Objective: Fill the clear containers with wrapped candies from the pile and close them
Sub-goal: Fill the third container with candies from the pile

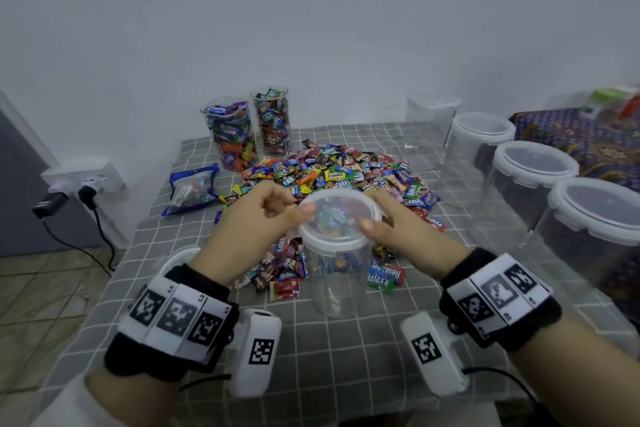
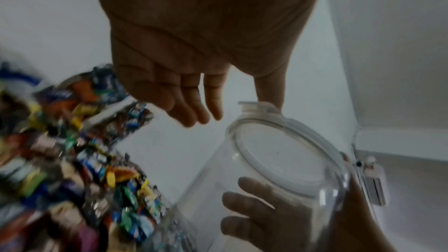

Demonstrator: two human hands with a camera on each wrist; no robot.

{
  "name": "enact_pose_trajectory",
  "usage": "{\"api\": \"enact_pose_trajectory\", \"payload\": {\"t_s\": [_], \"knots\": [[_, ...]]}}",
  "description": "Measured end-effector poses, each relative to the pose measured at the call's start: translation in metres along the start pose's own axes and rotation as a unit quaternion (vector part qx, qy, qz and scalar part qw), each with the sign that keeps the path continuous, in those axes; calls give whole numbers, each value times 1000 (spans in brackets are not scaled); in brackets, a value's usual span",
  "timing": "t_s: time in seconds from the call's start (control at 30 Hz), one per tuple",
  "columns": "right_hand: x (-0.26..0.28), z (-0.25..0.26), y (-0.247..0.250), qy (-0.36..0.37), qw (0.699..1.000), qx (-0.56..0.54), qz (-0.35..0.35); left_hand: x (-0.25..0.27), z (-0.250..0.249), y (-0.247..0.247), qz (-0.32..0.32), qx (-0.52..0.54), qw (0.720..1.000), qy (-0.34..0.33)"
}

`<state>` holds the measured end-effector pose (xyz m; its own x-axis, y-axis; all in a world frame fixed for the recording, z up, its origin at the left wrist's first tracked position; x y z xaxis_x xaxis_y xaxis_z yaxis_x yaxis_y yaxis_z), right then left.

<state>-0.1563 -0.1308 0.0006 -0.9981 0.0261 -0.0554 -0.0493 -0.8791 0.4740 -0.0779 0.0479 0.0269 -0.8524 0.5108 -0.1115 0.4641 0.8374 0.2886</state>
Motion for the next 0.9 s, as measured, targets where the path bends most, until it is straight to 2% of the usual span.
{"api": "enact_pose_trajectory", "payload": {"t_s": [0.07, 0.17, 0.27, 0.43, 0.53, 0.67, 0.73, 0.9], "knots": [[3, 0, -3, 10, 999, -26, 26, -3, -8, -3, 49, -42, 998, -10], [8, 12, -11, 37, 997, -42, 59, -4, -21, -22, 168, -92, 981, -20], [11, 18, -10, 53, 997, -43, 35, -5, -29, -35, 239, -109, 965, -21], [10, 12, -11, 45, 999, -25, 13, -6, -39, -39, 196, -196, 957, -82], [8, 4, -11, 26, 999, -19, 18, -4, -44, -32, 159, -126, 976, -83], [8, 2, -8, -4, 999, 27, 21, -11, -49, 10, 74, -74, 990, -92], [8, 2, -8, -4, 999, 42, 19, -11, -44, 38, 47, -91, 992, -77], [5, 2, -8, 6, 998, 61, -3, 0, 1, 87, 36, -226, 973, 37]]}}
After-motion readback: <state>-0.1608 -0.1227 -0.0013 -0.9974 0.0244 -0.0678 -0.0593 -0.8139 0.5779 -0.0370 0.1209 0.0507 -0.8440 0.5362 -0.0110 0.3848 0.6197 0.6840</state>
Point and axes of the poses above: each hand's wrist, its own x-axis away from the middle knuckle, its own y-axis out of the back of the hand, z = x × y, the point moved 5 cm from there along -x, towards the middle knuckle, and after that the axes turned 10 degrees about x, right-handed, at the moved point
